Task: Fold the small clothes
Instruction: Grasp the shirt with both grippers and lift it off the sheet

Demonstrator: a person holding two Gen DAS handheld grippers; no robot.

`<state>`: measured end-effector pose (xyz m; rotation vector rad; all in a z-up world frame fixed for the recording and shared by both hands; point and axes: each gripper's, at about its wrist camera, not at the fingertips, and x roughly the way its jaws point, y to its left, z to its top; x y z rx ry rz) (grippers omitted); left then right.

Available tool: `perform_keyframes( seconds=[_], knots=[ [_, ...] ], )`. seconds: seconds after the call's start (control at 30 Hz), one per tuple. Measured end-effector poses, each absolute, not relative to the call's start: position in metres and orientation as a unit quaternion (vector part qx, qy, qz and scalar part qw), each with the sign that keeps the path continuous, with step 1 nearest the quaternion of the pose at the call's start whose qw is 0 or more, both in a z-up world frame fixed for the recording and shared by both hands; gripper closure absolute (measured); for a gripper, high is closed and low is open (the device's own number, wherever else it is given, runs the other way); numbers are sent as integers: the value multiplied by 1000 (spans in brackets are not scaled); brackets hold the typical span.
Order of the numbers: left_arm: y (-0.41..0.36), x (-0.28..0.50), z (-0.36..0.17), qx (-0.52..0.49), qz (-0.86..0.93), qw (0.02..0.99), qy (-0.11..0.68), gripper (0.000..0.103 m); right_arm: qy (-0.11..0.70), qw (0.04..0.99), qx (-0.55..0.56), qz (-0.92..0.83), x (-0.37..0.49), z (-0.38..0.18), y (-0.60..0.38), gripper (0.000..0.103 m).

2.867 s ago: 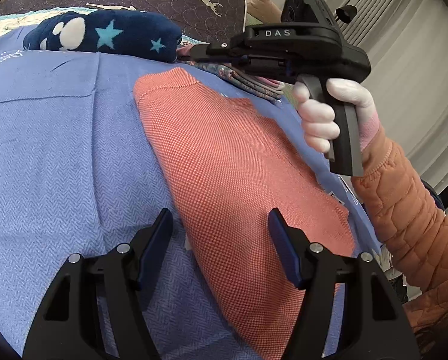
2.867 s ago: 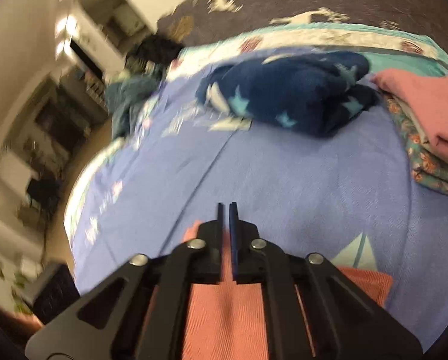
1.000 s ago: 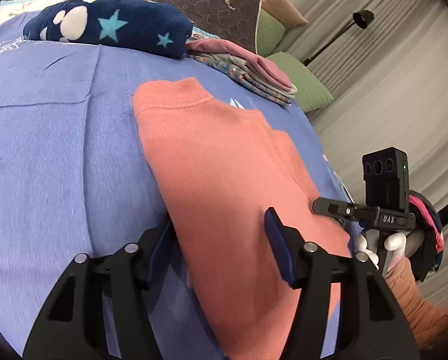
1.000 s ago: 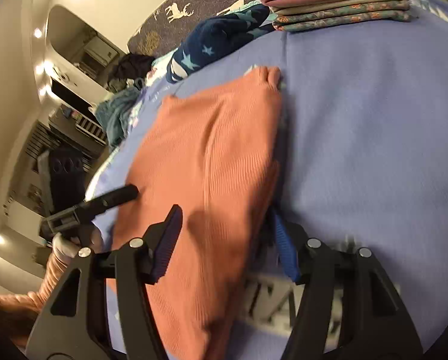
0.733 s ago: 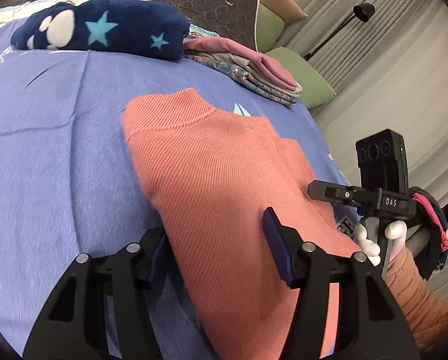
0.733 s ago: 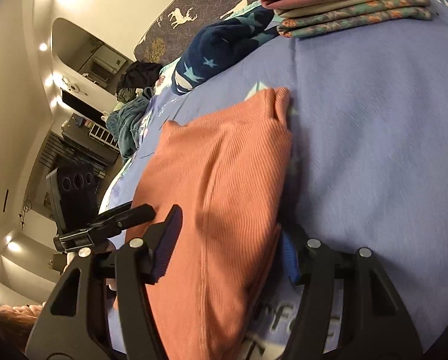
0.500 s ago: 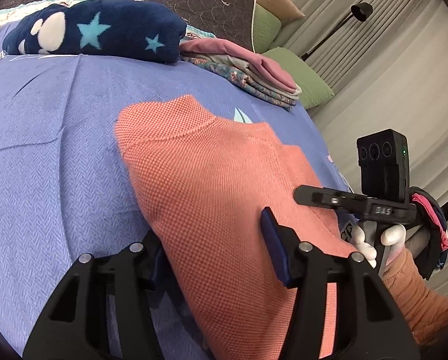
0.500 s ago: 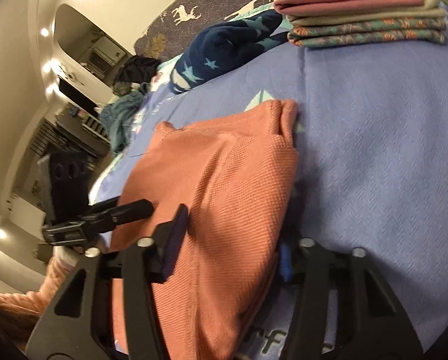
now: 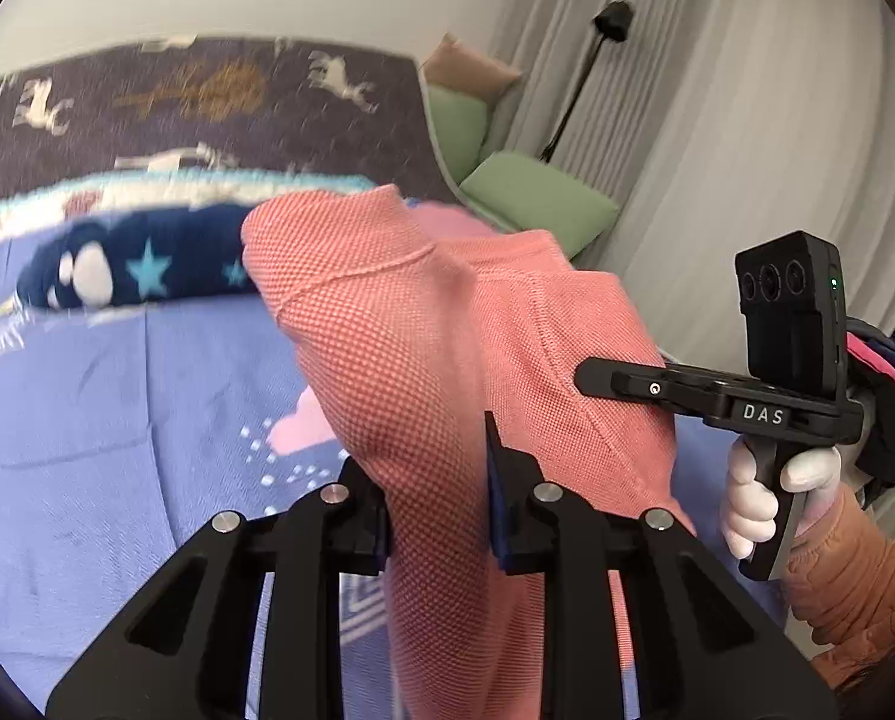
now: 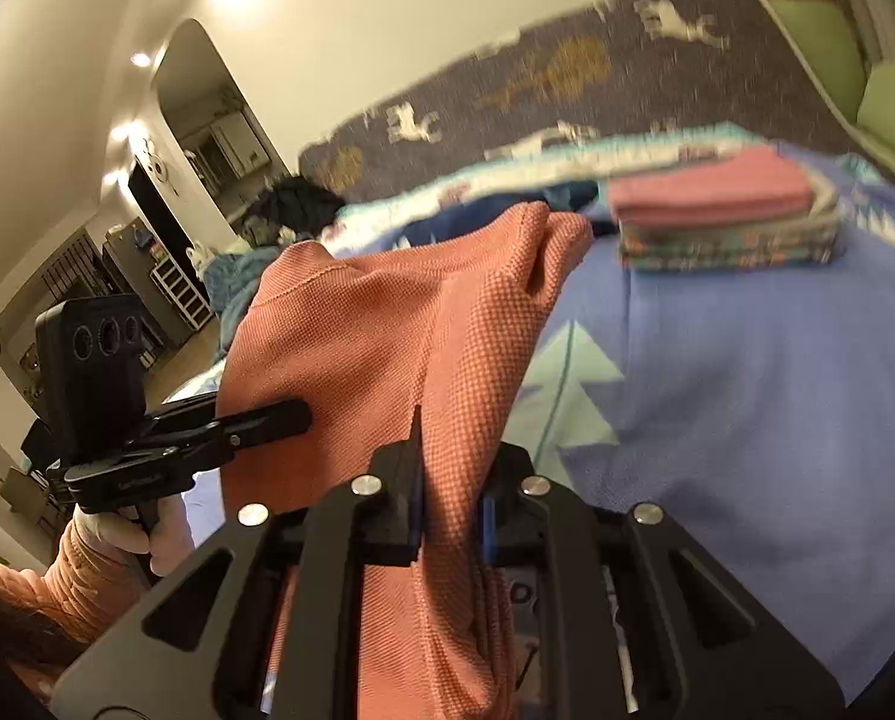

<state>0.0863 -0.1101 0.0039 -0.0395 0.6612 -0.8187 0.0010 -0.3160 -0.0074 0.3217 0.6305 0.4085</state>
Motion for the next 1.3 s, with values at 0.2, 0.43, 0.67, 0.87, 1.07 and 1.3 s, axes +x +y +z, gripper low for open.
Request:
perform_keyframes(
  seconds=[0.2,0.43,0.67,0.87,1.07,1.3],
  knots=[
    [-124,52,50,0,-408,877,252,81,222,951,122,177,-46,47,-308,90],
    [-156,41,97,48,-420,881,212,81,169,970,96,144,-72,89,-325,90],
    [-204,53,148,81,-423,886,174,81,143,982,73,103,-51,137,-350,90],
    [-242,83,191,95,-414,893,148,81,120,988,61,77,-16,181,-383,90],
    [-274,122,211,111,-395,901,138,81,124,989,54,62,30,205,-412,90],
    [-311,177,209,138,-359,912,145,81,136,989,42,39,87,209,-432,90]
  ],
)
